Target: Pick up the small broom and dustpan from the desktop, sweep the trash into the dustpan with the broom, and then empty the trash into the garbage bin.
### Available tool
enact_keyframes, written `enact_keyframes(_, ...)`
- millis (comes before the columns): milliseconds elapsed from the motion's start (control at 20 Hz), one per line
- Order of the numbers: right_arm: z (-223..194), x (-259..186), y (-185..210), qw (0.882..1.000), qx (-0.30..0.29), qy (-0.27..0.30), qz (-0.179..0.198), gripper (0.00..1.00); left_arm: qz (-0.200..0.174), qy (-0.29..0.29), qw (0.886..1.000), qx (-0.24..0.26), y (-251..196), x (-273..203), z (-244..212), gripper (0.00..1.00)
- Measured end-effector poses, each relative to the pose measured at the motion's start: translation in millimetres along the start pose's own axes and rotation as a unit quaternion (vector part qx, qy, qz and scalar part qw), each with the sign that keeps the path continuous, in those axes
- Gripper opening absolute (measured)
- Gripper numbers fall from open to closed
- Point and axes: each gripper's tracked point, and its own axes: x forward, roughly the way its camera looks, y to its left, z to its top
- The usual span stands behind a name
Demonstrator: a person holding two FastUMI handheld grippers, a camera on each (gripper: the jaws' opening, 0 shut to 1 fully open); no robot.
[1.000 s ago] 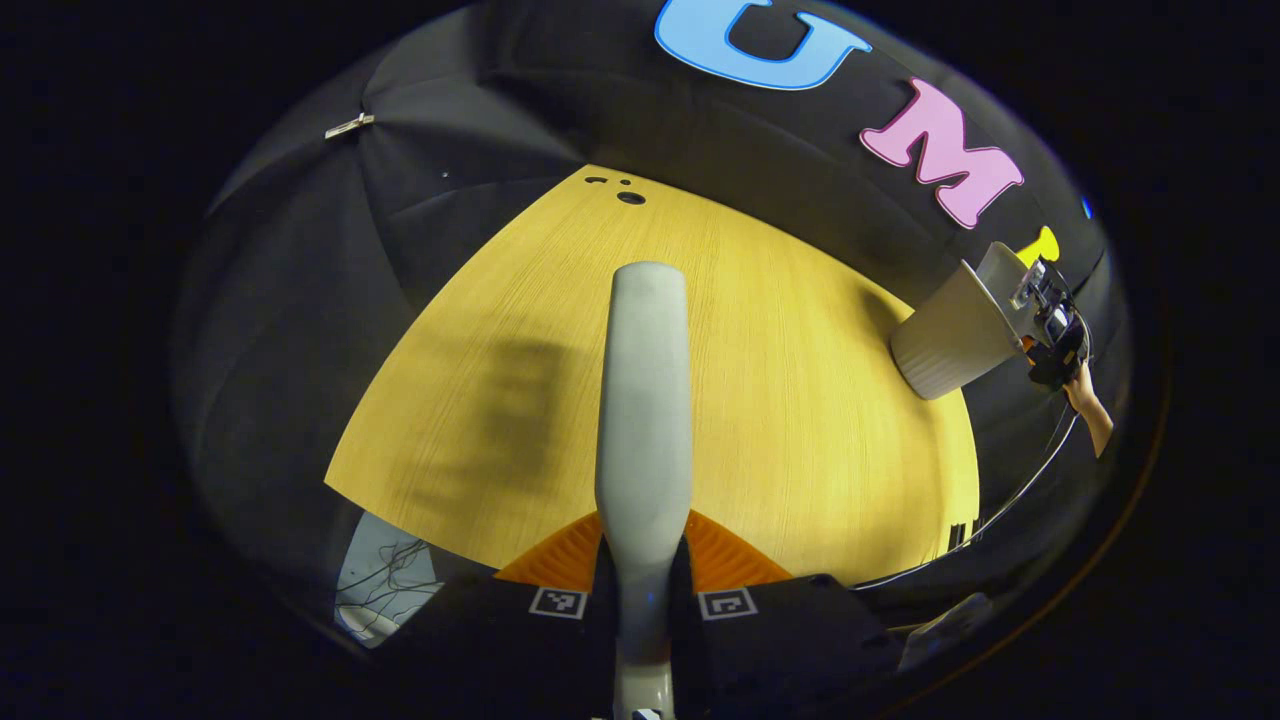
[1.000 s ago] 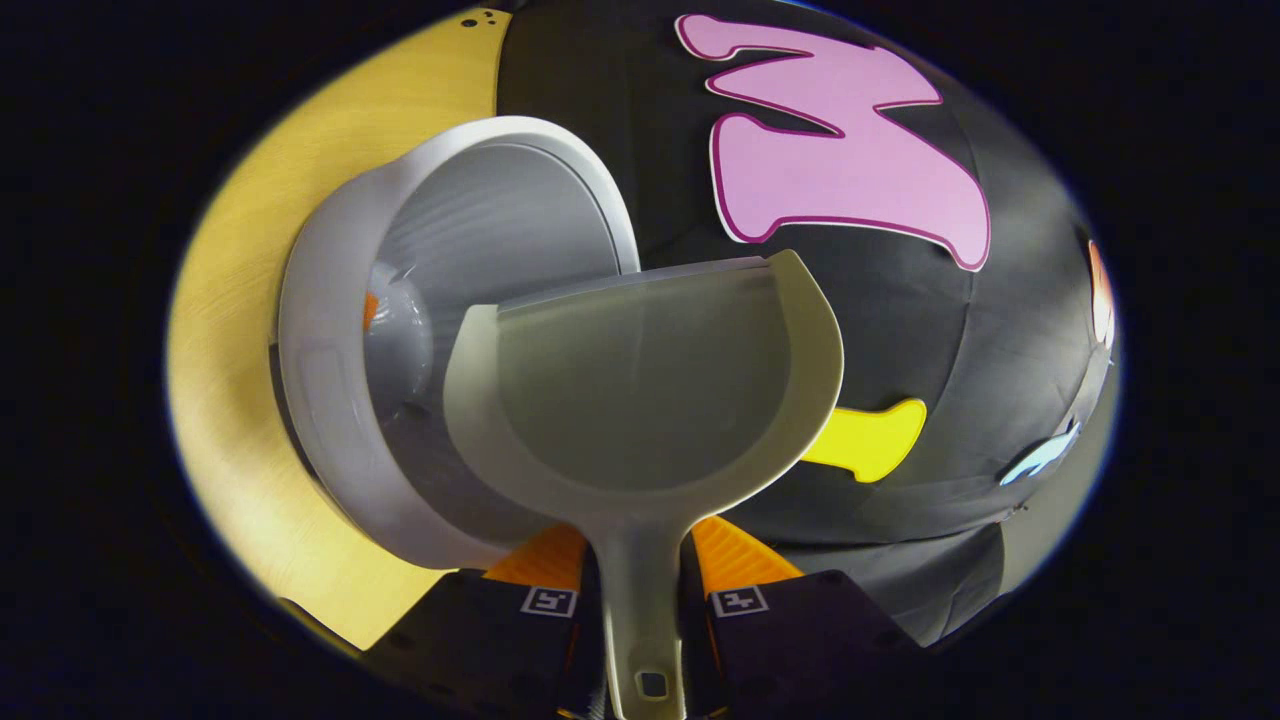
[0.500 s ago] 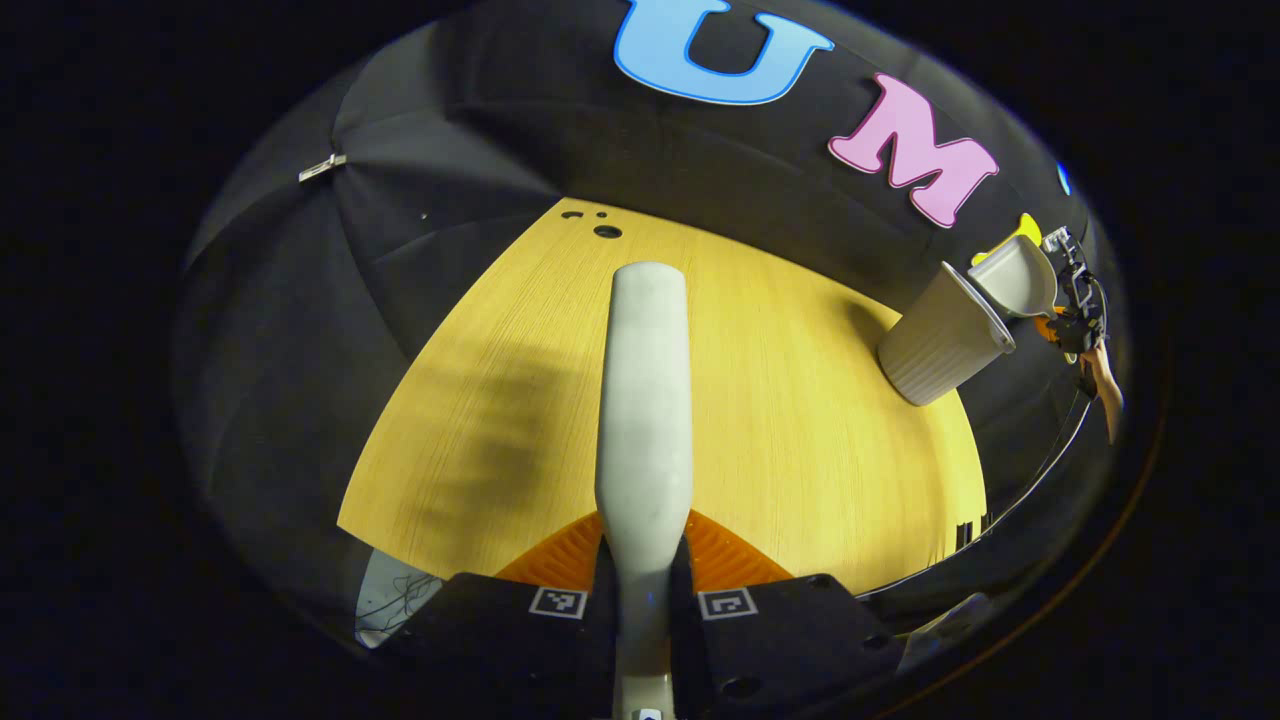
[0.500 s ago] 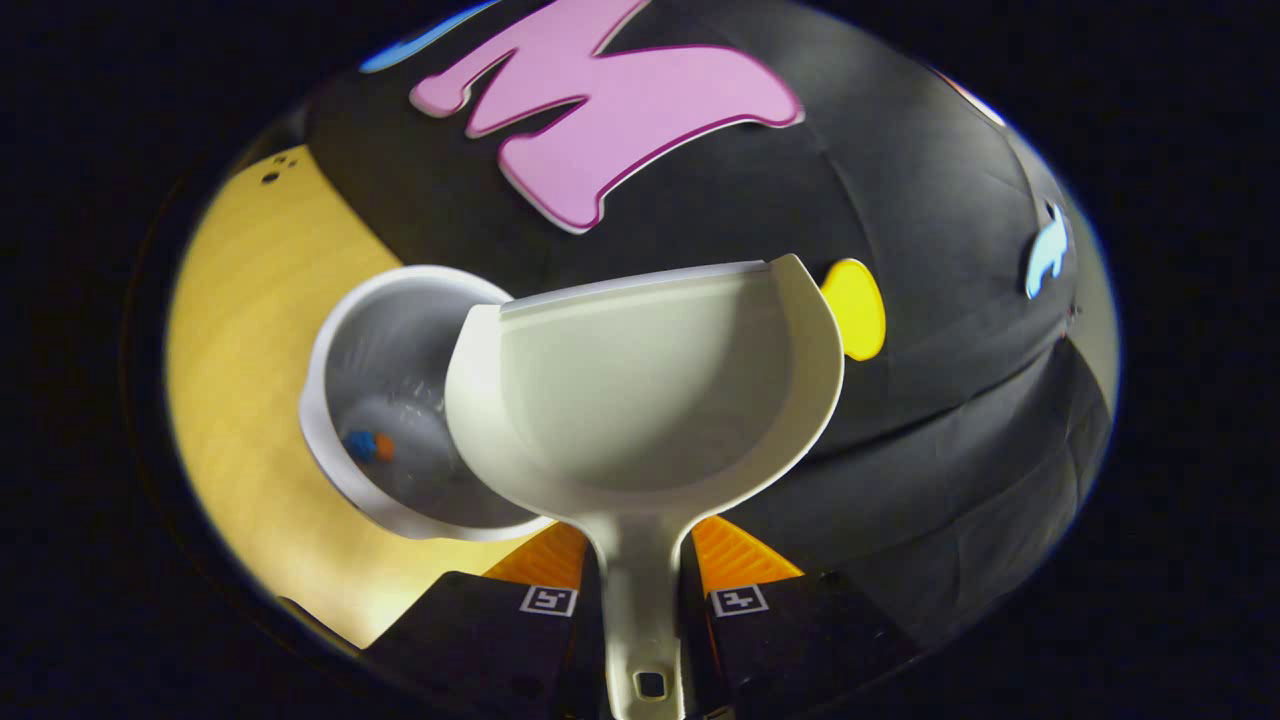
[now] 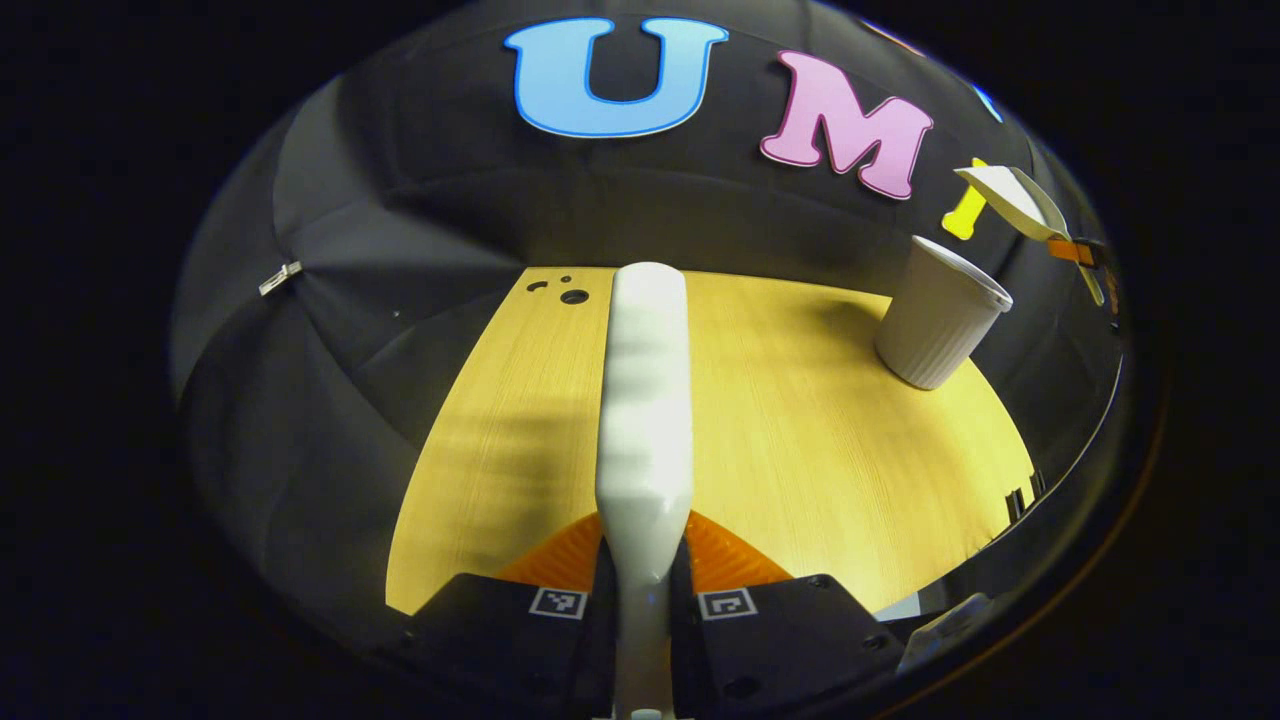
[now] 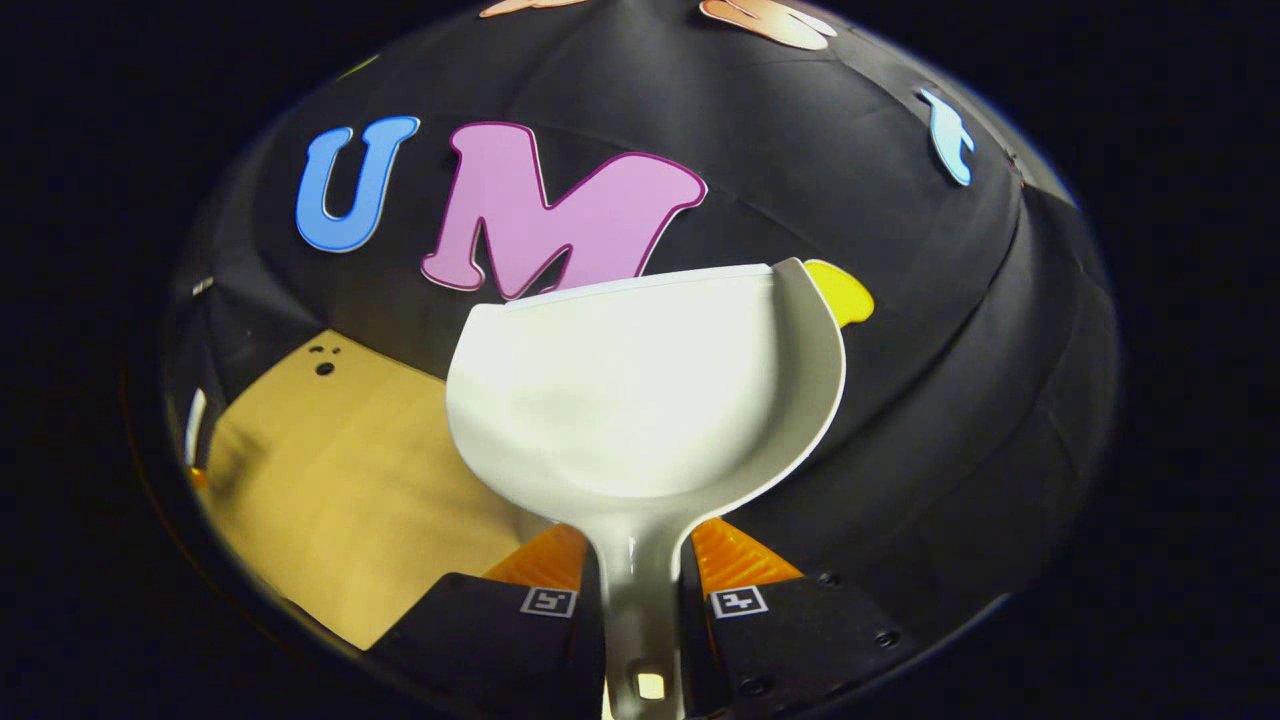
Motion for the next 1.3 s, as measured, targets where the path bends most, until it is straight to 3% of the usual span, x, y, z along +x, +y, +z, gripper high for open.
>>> enact_keyframes(200, -33.6, -1.3, 30.4, 0.991, 0.107, 0.038, 0.065, 0.31, -0.009, 0.012, 1.000, -0.005, -15.0, 12.1, -14.4, 0.26)
enact_keyframes(300, -45.3, -2.2, 67.9, 0.985, 0.134, 0.054, 0.093, 0.33, -0.010, 0.014, 1.000, 0.003, -17.9, 15.4, -22.4, 0.26)
enact_keyframes(550, -93.7, -34.6, 145.7, 0.977, 0.136, 0.080, 0.145, 0.33, 0.000, 0.021, 1.000, -0.001, -18.4, 25.1, -39.4, 0.26)
enact_keyframes(800, -162.3, -33.3, 211.2, 0.965, 0.125, 0.131, 0.188, 0.34, -0.002, 0.048, 0.999, -0.005, -25.3, 41.8, -61.6, 0.27)
enact_keyframes(950, -211.2, -15.0, 235.7, 0.954, 0.138, 0.183, 0.195, 0.34, 0.002, 0.070, 0.998, -0.003, -28.5, 56.5, -73.4, 0.26)
enact_keyframes(1250, -276.9, 37.1, 245.4, 0.942, 0.155, 0.245, 0.169, 0.30, -0.001, 0.112, 0.994, -0.005, -47.2, 99.0, -89.5, 0.26)
enact_keyframes(1300, -284.7, 43.2, 246.2, 0.941, 0.154, 0.253, 0.166, 0.34, -0.001, 0.119, 0.993, 0.001, -50.8, 105.7, -90.0, 0.25)
